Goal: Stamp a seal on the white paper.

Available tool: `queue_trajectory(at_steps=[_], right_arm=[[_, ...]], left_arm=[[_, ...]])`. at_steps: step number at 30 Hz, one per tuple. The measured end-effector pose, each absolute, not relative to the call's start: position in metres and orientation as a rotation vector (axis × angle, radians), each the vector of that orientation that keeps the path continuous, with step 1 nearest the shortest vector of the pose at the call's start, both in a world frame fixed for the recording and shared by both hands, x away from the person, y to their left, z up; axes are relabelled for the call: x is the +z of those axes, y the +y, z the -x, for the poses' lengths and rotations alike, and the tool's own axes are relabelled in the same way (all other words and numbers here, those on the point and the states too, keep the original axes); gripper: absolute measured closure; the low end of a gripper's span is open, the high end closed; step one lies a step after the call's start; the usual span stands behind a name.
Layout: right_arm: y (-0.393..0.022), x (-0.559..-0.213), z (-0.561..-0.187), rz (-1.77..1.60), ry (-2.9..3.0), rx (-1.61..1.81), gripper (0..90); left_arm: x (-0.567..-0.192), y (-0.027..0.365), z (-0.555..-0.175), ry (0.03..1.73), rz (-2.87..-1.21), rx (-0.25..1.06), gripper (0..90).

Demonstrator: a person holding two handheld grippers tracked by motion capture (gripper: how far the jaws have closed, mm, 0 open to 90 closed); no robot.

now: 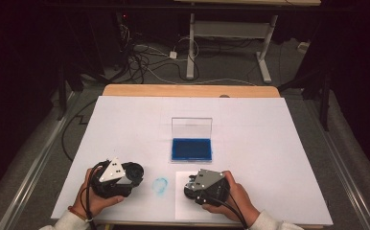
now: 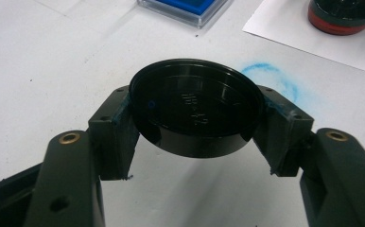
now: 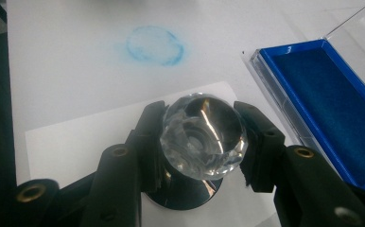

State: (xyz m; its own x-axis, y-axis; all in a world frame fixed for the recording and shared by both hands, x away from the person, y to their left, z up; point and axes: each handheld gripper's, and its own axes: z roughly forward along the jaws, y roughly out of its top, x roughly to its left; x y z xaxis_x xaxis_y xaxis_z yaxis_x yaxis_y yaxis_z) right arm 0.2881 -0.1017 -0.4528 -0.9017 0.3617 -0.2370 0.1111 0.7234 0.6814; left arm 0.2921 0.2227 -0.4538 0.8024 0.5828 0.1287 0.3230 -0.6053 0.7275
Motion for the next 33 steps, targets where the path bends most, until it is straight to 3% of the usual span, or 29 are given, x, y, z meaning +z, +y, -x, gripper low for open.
queue_trajectory(at_steps=[14, 24, 33], right_arm=[[-0.101, -0.448, -0.292, -0.399, 2.600, 0.966, 57.3], [-0.131, -0.409, -0.296, -0.483, 2.458, 1.177, 57.1], [-0.154, -0.398, -0.301, -0.534, 2.395, 1.217, 57.2]], left_arm=[[-0.452, 0.225, -0.292, 0.666, -2.254, 0.470, 36.5], [-0.452, 0.226, -0.292, 0.668, -2.253, 0.470, 36.5], [-0.455, 0.224, -0.293, 0.664, -2.262, 0.455, 36.5]])
